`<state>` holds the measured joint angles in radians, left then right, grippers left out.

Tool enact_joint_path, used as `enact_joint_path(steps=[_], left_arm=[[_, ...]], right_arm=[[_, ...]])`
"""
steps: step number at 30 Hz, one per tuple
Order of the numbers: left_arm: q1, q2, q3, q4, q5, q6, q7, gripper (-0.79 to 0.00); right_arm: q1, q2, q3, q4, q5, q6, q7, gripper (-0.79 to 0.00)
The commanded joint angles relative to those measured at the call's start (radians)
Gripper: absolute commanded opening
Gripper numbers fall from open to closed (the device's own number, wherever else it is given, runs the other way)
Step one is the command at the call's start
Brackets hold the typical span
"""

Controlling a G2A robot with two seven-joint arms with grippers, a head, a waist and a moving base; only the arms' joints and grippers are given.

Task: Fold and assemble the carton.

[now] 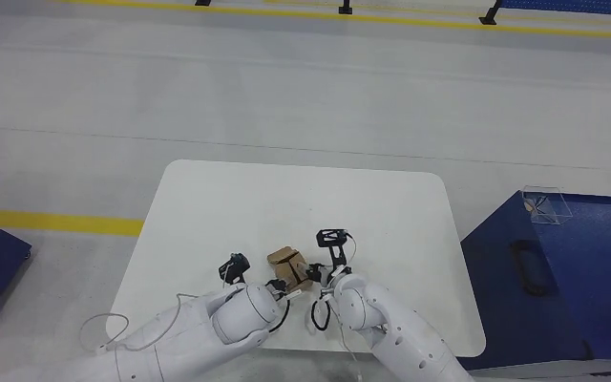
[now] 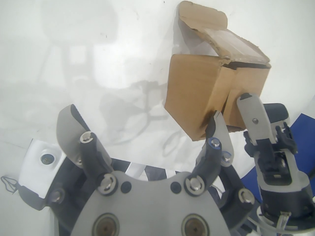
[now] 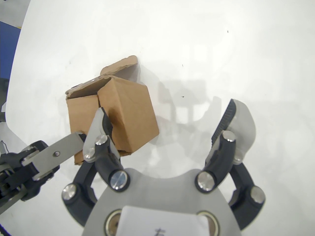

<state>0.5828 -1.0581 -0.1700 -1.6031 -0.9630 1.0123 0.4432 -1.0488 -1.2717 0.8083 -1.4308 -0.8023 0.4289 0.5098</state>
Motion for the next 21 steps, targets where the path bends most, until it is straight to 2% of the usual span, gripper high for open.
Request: enact_joint_path(steps=[1,5,8,10,12,14,17,21], left_arm=[[-0.002,-0.015,0.0,0.024,0.022,0.0,-0.027,0.0],[-0.019,-0.033,0.0,0.03,0.033,0.0,-0.065,0.0],[-0.026,-0.038,0.0,0.0,0.037,0.0,-0.074,0.0],[-0.043,-0.034,0.0,-0.024,0.019,0.0,-0.042,0.0],[-0.064,-0.023,-0.021,-0.049,-0.055,0.0,0.034,0.0],[-0.056,-0.007,-0.086,-0.081,-0.141,0.0,0.154,0.0],[0.026,0.023,-0.234,-0.143,-0.277,-0.051,0.35,0.0],[0.148,0.063,-0.403,-0.225,-0.4,-0.174,0.466,0.0]], right_arm=[[0.004,-0.003,0.003,0.005,-0.008,-0.002,-0.002,0.0],[0.02,-0.007,0.01,0.02,-0.039,-0.005,-0.007,0.0],[0.032,-0.008,0.018,0.029,-0.071,-0.031,-0.027,0.0],[0.035,-0.008,0.027,0.027,-0.118,-0.023,-0.067,0.0],[0.014,-0.004,0.045,-0.018,-0.11,-0.06,-0.089,0.0],[-0.03,0.005,0.088,-0.084,-0.075,-0.105,-0.104,0.0],[-0.12,0.027,0.144,-0.17,-0.066,-0.2,-0.106,0.0],[-0.24,0.052,0.165,-0.238,-0.192,-0.308,-0.154,0.0]])
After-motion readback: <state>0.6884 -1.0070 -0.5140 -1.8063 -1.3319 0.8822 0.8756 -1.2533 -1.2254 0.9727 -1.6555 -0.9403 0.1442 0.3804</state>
